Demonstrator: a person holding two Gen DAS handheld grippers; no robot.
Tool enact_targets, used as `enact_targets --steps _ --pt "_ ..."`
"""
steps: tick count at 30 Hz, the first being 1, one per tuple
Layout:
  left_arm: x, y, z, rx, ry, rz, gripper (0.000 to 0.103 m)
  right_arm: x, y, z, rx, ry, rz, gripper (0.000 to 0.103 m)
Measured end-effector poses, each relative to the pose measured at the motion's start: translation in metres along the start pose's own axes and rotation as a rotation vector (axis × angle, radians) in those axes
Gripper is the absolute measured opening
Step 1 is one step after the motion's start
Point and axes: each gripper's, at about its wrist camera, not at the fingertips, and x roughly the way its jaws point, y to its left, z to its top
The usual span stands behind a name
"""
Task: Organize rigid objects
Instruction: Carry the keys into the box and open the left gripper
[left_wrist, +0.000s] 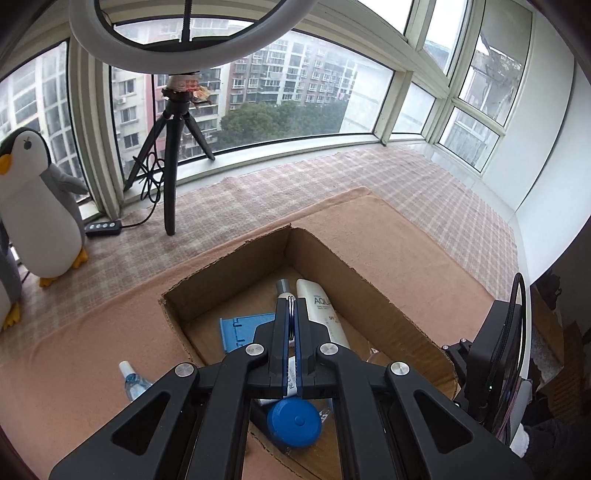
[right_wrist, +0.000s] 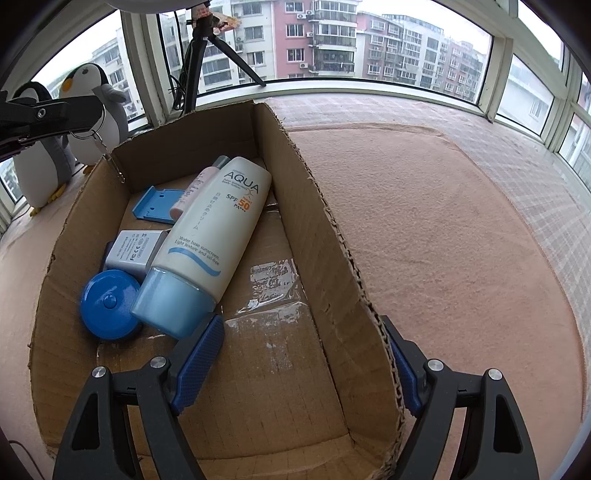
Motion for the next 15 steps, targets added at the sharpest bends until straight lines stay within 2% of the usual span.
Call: enact_targets --steps 1,2,3,4,5,15 --pt "-0.001 0.0 0.0 -0.003 0.005 -0.004 0.004 0.0 0.0 0.0 0.0 0.0 0.0 0.079" --pt "-0.002 -0.001 -0.001 0.002 0.002 0.008 0.018 0.0 0.0 0.0 -0.001 0.0 0.001 0.078" --pt "-0.003 -0.002 0.0 0.007 0.001 0.015 0.046 0.0 0.0 0.0 0.0 0.0 0.001 0.078" --pt "-0.004 -0.001 0.0 0.004 0.002 0.017 0.059 0.0 0.0 -0.001 0.001 0.0 0.0 0.079" --pt "-0.007 -0.001 -0.001 0.0 -0.011 0.017 0.065 -0.001 0.0 -0.001 0.001 0.0 0.0 0.079" --pt "-0.023 0.023 0.001 -0.063 -0.032 0.03 0.065 0.0 0.0 -0.001 -0.002 -0.001 0.0 0.078"
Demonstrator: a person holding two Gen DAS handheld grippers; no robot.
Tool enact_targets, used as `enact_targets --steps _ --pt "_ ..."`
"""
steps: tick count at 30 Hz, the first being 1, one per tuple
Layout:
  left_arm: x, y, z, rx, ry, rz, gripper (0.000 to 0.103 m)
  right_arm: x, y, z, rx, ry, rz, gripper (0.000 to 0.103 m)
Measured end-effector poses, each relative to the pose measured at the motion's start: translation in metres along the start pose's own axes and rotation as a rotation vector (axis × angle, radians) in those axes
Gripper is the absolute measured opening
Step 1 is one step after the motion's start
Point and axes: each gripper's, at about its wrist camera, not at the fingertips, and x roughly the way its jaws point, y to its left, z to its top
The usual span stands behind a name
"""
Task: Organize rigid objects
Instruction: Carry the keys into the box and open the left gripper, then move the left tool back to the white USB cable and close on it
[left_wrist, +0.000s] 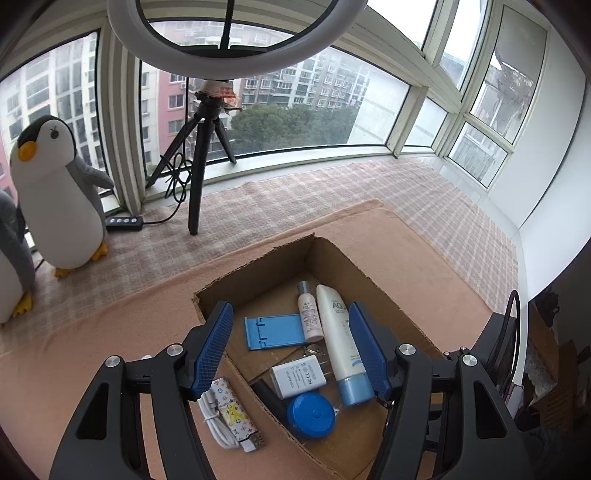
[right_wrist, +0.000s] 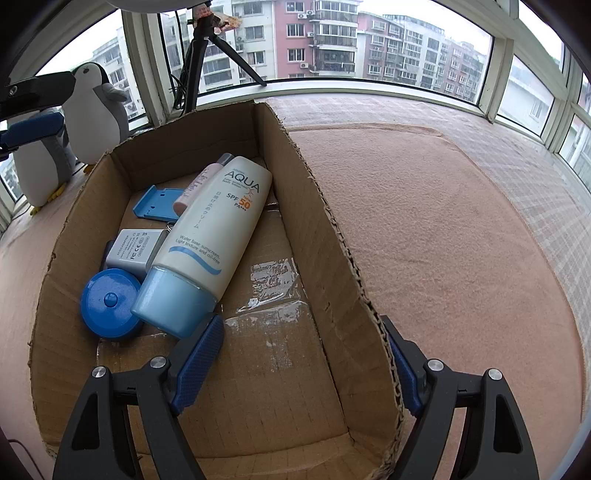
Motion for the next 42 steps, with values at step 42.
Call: enact_targets --steps 42 --pt "0.038 0.07 -0.091 -0.211 0.195 0.101 0.036 0.0 0.0 -0.001 0.002 -0.001 -0.001 0.078"
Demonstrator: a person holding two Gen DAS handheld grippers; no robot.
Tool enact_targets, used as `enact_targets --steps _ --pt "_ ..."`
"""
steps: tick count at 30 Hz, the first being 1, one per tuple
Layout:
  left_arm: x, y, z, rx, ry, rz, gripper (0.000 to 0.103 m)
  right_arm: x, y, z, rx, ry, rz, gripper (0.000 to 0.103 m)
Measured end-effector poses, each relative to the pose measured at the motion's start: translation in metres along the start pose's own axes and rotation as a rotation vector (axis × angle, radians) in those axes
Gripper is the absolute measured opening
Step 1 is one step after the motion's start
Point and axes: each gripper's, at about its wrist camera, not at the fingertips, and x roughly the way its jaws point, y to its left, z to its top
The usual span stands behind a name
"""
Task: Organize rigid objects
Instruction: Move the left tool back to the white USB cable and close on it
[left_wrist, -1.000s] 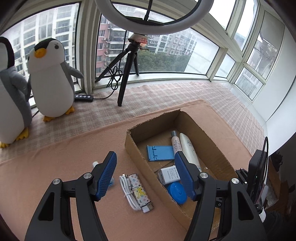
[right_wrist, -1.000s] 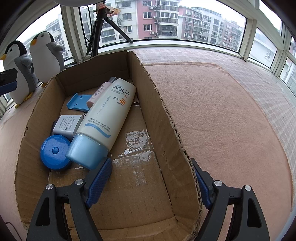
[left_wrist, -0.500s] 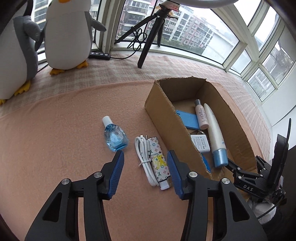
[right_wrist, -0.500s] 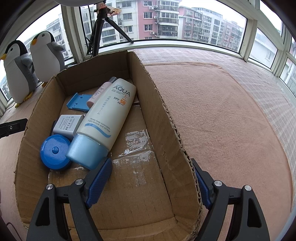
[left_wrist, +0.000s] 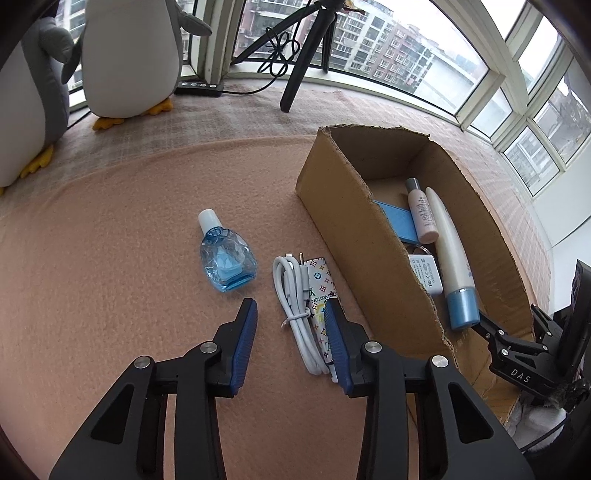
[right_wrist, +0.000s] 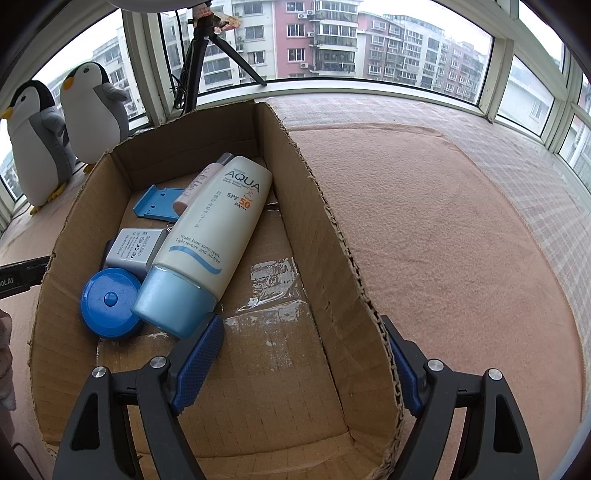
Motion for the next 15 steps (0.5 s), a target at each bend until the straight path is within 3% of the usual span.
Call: enact_targets --steps 5,15 --pt "0.004 -0.0013 0.0002 0.021 0.007 0.02 0.03 0.0 0.0001 0.0001 0.0 0.0 0.0 0.078" --pt "0.0029 -0.0032 -0.0001 0.067 0.0 0.082 0.029 0.0 0.0 0.0002 -0.001 0.0 0.0 0.078"
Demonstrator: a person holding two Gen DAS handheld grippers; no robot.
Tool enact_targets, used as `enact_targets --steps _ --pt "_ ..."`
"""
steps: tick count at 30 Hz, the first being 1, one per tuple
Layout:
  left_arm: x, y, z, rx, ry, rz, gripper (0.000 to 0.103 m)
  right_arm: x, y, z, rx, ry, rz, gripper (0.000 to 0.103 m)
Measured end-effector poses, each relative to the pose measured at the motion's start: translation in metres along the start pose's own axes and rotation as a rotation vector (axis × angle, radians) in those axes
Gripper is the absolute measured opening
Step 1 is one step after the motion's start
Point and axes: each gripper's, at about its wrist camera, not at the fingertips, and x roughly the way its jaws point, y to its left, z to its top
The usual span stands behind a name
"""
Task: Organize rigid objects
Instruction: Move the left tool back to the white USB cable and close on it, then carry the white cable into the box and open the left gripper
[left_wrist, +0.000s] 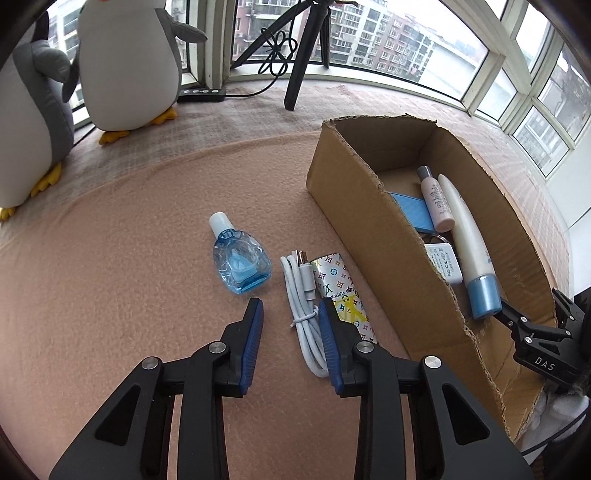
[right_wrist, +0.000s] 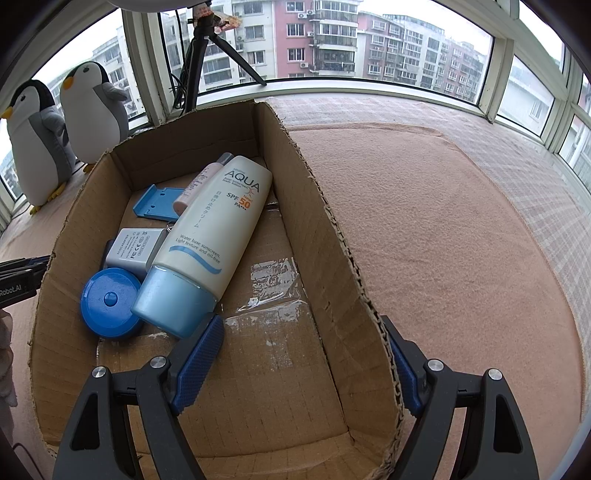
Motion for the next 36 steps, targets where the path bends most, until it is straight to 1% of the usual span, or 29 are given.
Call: enact_targets --steps 2,6,10,11,12,14,21,27,32,36 --pt "0.004 -0.002 -0.001 0.004 0.014 0.002 0.029 0.0 0.0 0.0 0.0 0.0 0.0 0.078" --pt "0.006 -0.006 0.0 0.018 0.011 0.014 0.029 0.0 0.0 0.0 0.0 0.0 0.0 0.078" --pt "0.008 -0.012 0.002 0.049 0.016 0.047 0.025 0.0 0.0 0.0 0.0 0.0 0.0 0.078" --pt "0.008 -0.015 0.002 0.067 0.015 0.061 0.022 0.0 0.0 0.0 0.0 0.0 0.0 0.078" --pt "0.009 -0.017 0.001 0.084 0.015 0.071 0.017 0.0 0.0 0.0 0.0 0.0 0.0 0.078" --pt "0.009 -0.02 0.0 0.104 0.009 0.09 0.013 0.0 0.001 0.0 0.0 0.0 0.0 0.078" --pt "0.002 -0.001 -0.003 0.014 -0.001 0.028 0.013 0.0 0.001 0.0 0.0 0.0 -0.001 0.078" --pt "-0.022 0.01 -0.005 -0.038 -0.037 -0.016 0.013 0.001 0.0 0.0 -0.001 0.0 -0.001 0.078" --pt "-0.046 0.007 0.004 -0.039 -0.087 -0.042 0.013 0.0 0.0 0.001 -0.002 0.0 -0.001 0.078" --pt "-0.061 -0.003 0.016 -0.022 -0.125 -0.068 0.013 0.001 0.0 0.001 -0.002 0.0 -0.001 0.079"
